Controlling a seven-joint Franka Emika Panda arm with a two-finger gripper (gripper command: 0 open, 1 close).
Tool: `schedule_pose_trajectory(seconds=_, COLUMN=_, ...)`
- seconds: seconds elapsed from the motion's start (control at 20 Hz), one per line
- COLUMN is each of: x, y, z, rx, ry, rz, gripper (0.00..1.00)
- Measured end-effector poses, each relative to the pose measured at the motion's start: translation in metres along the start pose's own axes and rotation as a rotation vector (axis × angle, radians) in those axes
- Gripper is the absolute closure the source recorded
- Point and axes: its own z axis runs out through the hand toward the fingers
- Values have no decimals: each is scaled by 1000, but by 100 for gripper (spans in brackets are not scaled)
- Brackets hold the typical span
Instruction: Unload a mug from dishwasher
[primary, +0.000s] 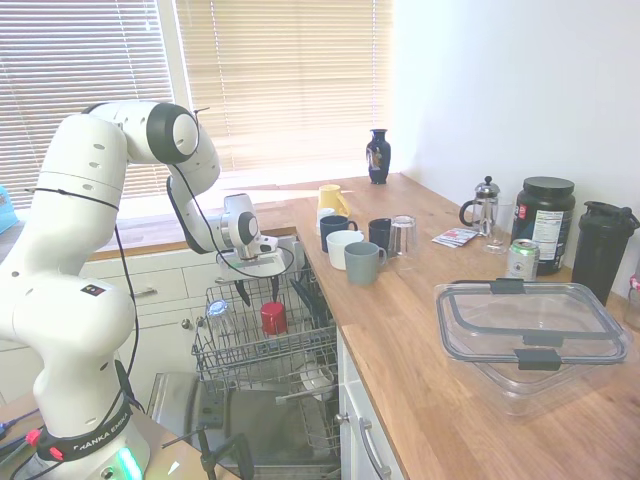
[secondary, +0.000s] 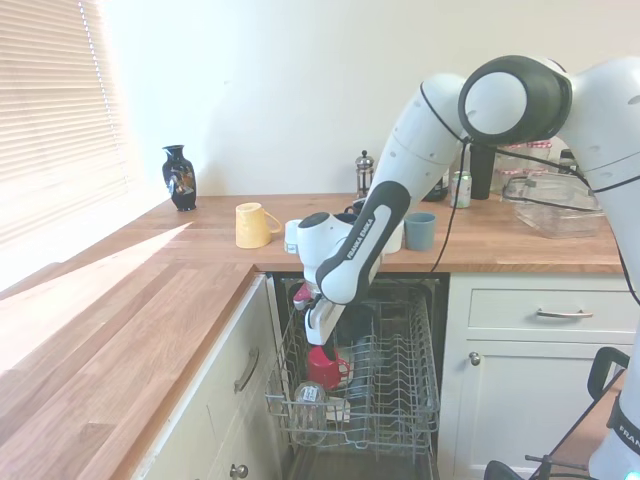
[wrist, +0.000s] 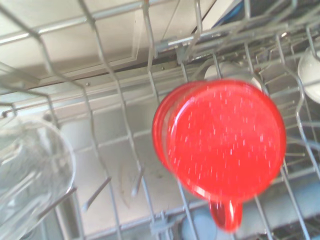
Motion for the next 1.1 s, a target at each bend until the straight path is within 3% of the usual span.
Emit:
schedule_pose_trajectory(seconds=0.45, x=9, y=-18, z=37, rx=-8, ry=-14, rz=-31, gripper=0)
schedule_pose_trajectory(seconds=1.1, x=8, y=-16, z=83, rx=-20, ry=-54, rz=-42, gripper=0)
